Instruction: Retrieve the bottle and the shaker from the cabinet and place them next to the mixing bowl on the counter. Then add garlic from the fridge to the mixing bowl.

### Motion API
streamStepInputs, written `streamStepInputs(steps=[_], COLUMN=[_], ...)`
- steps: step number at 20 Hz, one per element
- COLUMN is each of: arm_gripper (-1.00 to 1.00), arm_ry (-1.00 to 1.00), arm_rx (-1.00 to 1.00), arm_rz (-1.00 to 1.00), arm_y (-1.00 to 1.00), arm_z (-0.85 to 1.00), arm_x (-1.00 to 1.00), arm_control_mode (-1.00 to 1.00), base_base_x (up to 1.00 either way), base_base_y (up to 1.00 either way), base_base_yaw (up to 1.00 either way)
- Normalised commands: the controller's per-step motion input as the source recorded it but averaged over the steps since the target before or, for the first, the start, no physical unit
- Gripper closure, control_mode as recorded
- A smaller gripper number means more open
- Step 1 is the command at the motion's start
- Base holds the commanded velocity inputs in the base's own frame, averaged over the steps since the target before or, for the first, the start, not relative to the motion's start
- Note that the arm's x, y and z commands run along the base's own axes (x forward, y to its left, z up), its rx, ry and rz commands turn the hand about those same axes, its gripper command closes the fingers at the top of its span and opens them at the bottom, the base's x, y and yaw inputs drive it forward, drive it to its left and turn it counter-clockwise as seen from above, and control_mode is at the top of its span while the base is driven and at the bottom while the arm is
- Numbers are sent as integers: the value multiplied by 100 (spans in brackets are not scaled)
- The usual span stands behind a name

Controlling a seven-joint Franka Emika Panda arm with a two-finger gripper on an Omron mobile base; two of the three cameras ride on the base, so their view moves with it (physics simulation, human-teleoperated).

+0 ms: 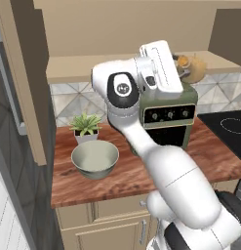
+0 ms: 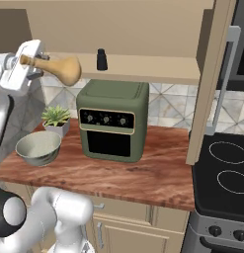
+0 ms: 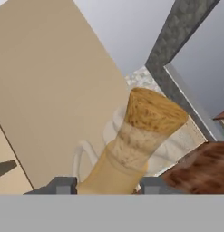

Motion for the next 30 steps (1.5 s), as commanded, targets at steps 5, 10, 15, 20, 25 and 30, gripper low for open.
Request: streamStepInputs(steps=[5,10,15,20,25,30], arm_gripper=[100,100,100,100,100,100], arm_ry=[12,22,33,28,15,6], arm_rx=[3,9,7,1,0,3], arm_rz=[3,14,18,15,12,16], arm_y=[-7,0,6,29,42,27], arm_z=[-56,-1,0,-17,-42,-55], arm_x=[-67,-11,0,0,-5,-10], arm_control_mode=[-100,-100,-100,-100,-100,-100], base_base_x=[0,0,0,0,0,0], base_base_y=[0,0,0,0,0,0], base_base_yaw=[0,0,0,0,0,0])
